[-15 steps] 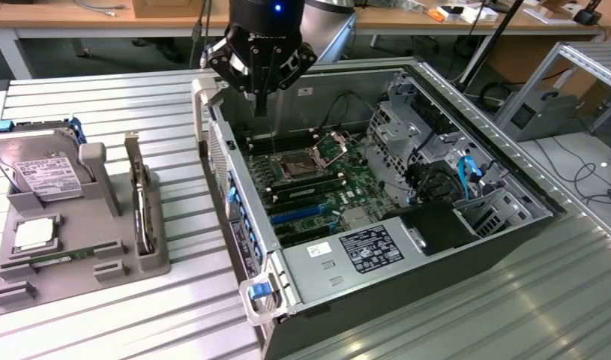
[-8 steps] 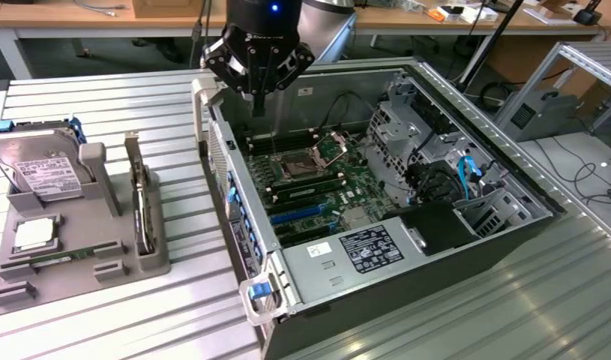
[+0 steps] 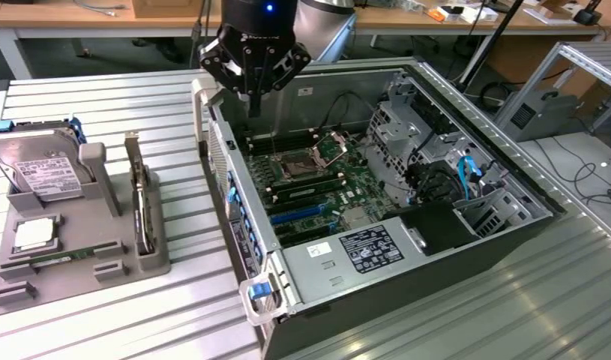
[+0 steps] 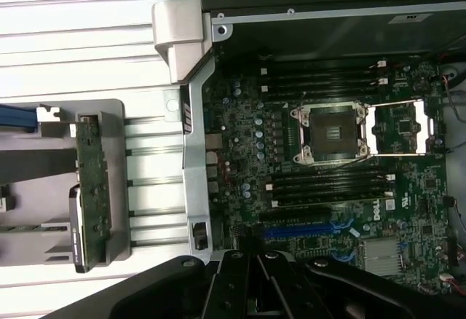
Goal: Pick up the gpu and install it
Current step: 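Reach for the gpu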
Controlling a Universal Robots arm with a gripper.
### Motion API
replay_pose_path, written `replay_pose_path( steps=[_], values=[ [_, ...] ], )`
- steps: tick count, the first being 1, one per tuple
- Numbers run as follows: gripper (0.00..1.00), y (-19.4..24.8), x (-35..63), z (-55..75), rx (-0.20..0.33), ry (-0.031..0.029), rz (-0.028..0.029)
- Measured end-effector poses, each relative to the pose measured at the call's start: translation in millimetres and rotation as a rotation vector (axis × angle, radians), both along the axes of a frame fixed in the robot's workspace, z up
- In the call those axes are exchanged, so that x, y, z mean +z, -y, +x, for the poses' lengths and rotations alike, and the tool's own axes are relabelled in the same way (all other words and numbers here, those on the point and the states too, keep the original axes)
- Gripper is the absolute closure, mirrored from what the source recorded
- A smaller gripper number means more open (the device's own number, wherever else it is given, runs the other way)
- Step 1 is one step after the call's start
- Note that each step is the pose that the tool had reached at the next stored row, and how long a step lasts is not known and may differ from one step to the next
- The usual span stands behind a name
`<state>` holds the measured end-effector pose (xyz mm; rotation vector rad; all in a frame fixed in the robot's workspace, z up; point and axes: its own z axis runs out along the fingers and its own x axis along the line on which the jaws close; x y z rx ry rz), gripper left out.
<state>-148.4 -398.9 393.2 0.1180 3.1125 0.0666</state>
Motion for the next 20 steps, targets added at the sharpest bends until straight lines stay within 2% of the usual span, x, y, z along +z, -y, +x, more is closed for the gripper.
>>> replay_pose_path(
  steps=[20],
  values=[
    [0.89, 0.0, 0.0, -11.7, 0.000, 0.0000, 0.0000]
  ],
)
